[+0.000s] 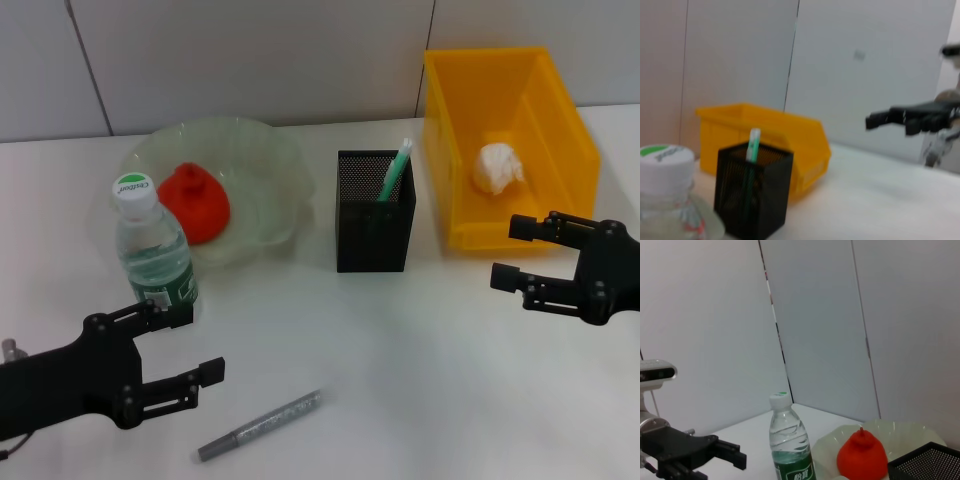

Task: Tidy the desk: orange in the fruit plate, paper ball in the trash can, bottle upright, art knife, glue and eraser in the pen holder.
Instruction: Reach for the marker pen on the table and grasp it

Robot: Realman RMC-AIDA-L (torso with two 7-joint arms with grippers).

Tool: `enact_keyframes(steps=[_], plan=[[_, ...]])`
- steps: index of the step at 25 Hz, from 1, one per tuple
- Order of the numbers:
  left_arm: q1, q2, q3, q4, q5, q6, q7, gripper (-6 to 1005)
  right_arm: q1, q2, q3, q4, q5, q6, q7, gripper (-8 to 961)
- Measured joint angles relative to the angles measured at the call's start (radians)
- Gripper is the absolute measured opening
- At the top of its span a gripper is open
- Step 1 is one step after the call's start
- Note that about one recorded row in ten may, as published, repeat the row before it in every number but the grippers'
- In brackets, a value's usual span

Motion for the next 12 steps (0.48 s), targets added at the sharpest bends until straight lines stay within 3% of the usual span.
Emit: enact_keyframes(steps=[9, 11, 12], plan=[[0.002, -0.003, 0.013, 0.234, 0.167, -0.051, -0.239, 773, 0.014, -0.012, 0.005, -0.119, -0.003, 0.048, -0.056, 767], [0.023, -0.005, 0.06, 0.363, 0.195, -0.049, -0.325, 773, 0.016, -0.011, 0.006, -0.137, 0.0, 0.071, -0.06, 767], [0.023, -0.005, 0.06, 0.363, 0.195, -0.049, -0.325, 773, 0.019, -0.011, 0.006, -0.145, 0.0, 0.084, -0.06, 767]])
